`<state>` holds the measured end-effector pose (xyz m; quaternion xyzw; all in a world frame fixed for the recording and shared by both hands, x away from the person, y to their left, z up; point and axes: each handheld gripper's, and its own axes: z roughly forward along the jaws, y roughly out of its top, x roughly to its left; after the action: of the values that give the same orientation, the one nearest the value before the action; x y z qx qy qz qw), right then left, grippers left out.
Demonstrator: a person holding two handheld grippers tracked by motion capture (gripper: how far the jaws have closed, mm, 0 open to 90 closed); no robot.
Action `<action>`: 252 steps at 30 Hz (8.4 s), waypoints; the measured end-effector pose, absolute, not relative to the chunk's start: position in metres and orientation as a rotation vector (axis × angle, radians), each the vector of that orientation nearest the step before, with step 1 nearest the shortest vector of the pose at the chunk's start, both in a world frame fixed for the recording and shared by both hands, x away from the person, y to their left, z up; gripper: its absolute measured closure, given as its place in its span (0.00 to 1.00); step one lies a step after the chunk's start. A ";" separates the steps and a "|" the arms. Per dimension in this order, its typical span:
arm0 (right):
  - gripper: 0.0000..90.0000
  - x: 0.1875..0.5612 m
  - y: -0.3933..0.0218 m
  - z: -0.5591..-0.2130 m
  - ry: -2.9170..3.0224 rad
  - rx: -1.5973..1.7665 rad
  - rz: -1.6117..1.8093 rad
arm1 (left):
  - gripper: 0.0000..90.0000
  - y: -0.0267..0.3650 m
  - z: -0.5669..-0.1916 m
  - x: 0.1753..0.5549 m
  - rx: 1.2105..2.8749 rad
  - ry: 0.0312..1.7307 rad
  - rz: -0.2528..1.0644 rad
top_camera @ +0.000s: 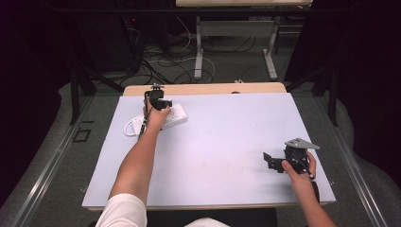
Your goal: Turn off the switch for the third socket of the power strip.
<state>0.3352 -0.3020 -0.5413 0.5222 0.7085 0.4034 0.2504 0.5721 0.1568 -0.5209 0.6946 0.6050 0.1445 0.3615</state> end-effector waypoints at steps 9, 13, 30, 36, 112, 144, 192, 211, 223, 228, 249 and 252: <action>0.00 0.335 -0.302 -0.541 1.922 1.424 1.107 | 1.00 0.160 -0.527 0.576 1.756 1.575 0.347; 0.00 0.334 -0.302 -0.541 1.922 1.427 1.108 | 1.00 0.159 -0.530 0.578 1.775 1.563 0.342; 0.00 0.334 -0.303 -0.540 1.923 1.422 1.110 | 1.00 0.157 -0.535 0.580 1.785 1.554 0.340; 0.00 0.334 -0.303 -0.540 1.925 1.420 1.110 | 1.00 0.157 -0.535 0.580 1.788 1.552 0.341; 0.00 0.335 -0.302 -0.537 1.963 1.374 1.157 | 0.53 0.134 -0.490 0.543 1.925 1.374 0.399; 0.00 0.334 -0.301 -0.535 1.958 1.362 1.170 | 0.16 0.125 -0.461 0.503 1.946 1.144 0.391; 0.00 0.332 -0.298 -0.534 1.959 1.360 1.162 | 0.00 0.164 -0.457 0.398 1.825 1.107 0.258; 0.00 0.332 -0.298 -0.534 1.958 1.355 1.163 | 0.01 0.189 -0.487 0.366 1.803 1.161 0.282; 0.00 0.332 -0.298 -0.534 1.957 1.360 1.160 | 0.02 0.205 -0.508 0.349 1.813 1.195 0.302; 0.00 0.332 -0.298 -0.534 1.957 1.367 1.158 | 0.02 0.210 -0.515 0.346 1.802 1.209 0.339; 0.00 0.332 -0.295 -0.536 1.956 1.369 1.153 | 0.03 0.228 -0.539 0.342 1.793 1.265 0.381; 0.00 0.332 -0.297 -0.536 1.968 1.357 1.152 | 0.03 0.230 -0.541 0.342 1.800 1.272 0.383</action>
<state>0.3322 -0.2967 -0.5360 0.4964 0.7196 0.4211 0.2416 0.3420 0.2298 -0.5415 0.7236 0.5113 0.1542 0.4371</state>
